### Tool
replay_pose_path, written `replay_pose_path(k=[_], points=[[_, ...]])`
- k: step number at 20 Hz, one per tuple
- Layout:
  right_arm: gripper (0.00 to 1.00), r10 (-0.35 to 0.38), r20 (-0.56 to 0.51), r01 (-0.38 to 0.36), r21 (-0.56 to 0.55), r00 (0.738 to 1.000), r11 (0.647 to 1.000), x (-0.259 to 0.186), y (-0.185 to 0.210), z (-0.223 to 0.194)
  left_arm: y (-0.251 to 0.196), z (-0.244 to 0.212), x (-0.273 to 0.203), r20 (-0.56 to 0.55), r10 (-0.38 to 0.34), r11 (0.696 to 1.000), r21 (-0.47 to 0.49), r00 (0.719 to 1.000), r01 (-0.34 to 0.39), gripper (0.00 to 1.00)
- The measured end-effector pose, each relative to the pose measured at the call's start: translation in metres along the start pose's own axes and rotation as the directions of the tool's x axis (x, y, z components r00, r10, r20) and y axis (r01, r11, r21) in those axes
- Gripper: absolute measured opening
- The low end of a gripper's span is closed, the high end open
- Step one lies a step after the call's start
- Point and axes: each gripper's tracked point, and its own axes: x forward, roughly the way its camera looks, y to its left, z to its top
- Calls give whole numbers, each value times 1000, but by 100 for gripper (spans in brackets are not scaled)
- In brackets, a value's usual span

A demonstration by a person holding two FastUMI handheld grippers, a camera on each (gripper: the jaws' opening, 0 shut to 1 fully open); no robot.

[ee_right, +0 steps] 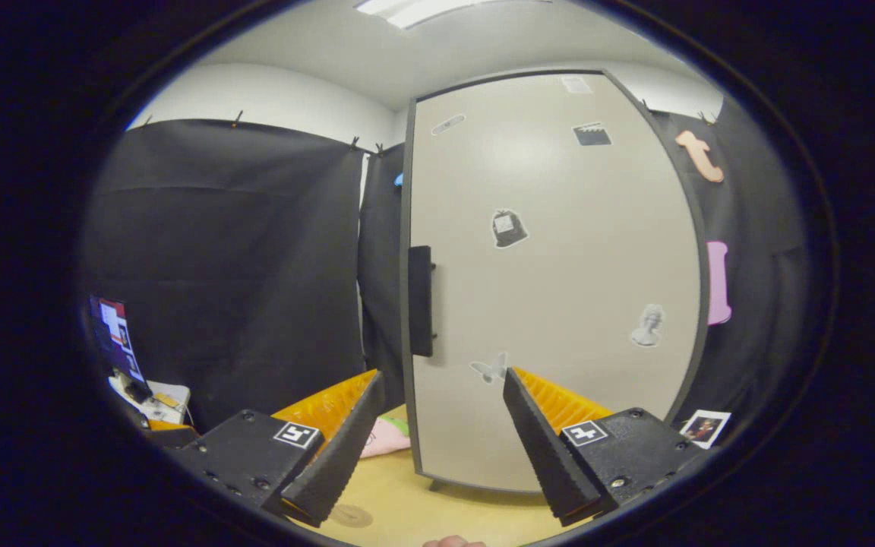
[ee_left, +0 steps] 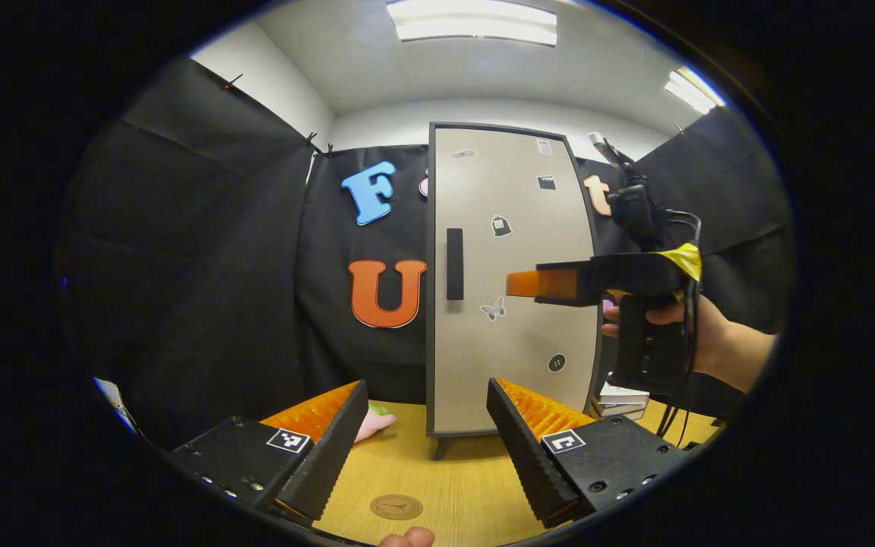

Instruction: Open the cabinet door with the right hand, grasp the bottle in the cabinet with the left hand and place it on the coaster, then close the cabinet door with the right hand.

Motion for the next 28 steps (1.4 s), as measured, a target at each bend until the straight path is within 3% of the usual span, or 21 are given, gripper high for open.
replay_pose_path(k=[4, 12, 13, 16, 21, 22, 23, 25, 28], points=[[100, 39, -26, -38, 30, 999, 999, 56, 17, 11, 12, -4, -3, -16, 23, 1000, 19, 1000, -22, 95], [99, 12, -70, -11, 12, 998, 1000, 124, 19, 21, 29, -10, -6, -37, 65, 998, 11, 997, -64, 95], [96, 14, -67, -13, 19, 998, 1000, 127, 21, 22, 32, -12, -7, -45, 70, 998, 11, 997, -70, 95], [73, -2, -70, 3, 10, 998, 1000, 135, 24, 20, 39, -14, -7, -49, 83, 997, 4, 995, -82, 95], [58, -78, -68, 77, -21, 995, 997, 136, 12, 20, 47, -13, -7, -41, 93, 996, 9, 995, -93, 95], [39, -77, -68, 76, -9, 995, 997, 136, 12, 19, 46, -12, -6, -41, 93, 996, 11, 995, -92, 95], [34, -68, -70, 68, -6, 995, 998, 134, 10, 20, 46, -11, -6, -39, 91, 996, 14, 995, -91, 95], [34, -65, -78, 65, -3, 995, 998, 135, 10, 19, 45, -10, -7, -30, 90, 996, 17, 995, -90, 95], [22, -70, -70, 68, -24, 995, 997, 135, 10, 19, 45, -10, -9, -30, 88, 996, 18, 996, -88, 95]])
